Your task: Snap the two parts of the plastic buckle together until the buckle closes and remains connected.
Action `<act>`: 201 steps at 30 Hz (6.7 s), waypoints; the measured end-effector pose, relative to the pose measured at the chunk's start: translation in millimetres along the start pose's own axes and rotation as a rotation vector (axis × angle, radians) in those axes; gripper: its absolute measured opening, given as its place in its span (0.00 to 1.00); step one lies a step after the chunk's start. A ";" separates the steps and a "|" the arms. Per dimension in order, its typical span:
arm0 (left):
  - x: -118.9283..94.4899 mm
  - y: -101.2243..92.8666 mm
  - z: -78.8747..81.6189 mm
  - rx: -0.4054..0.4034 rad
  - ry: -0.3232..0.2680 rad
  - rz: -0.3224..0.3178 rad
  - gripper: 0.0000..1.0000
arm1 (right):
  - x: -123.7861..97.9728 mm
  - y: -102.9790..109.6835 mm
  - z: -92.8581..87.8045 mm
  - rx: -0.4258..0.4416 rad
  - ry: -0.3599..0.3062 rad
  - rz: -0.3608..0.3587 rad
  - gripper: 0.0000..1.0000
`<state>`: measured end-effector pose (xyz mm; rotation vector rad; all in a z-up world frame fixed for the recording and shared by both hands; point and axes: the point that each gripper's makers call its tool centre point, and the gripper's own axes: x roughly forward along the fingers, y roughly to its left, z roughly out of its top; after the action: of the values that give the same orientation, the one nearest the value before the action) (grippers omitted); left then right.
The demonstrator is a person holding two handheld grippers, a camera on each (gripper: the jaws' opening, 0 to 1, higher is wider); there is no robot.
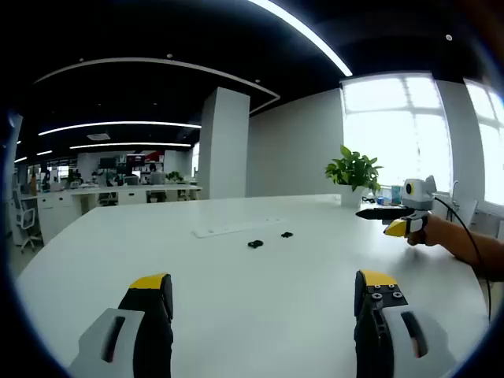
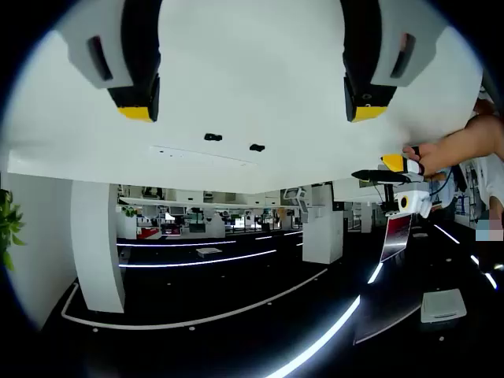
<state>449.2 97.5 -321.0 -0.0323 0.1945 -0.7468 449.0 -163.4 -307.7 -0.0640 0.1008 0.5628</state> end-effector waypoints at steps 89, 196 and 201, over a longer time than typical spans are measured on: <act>-12.8 -9.8 14.8 -0.059 0.057 -0.002 0.99 | -16.7 5.2 0.2 0.041 0.065 -0.083 0.97; 74.6 14.3 5.7 -0.011 0.223 -0.035 0.94 | 40.7 -35.3 -16.5 0.031 0.197 -0.070 0.94; 78.6 14.5 2.9 -0.033 0.224 -0.044 0.93 | 41.5 -39.7 -19.5 0.026 0.208 -0.073 0.93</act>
<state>515.8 54.8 -332.5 0.0158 0.4208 -0.7907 503.6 -176.7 -330.5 -0.1007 0.3074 0.4801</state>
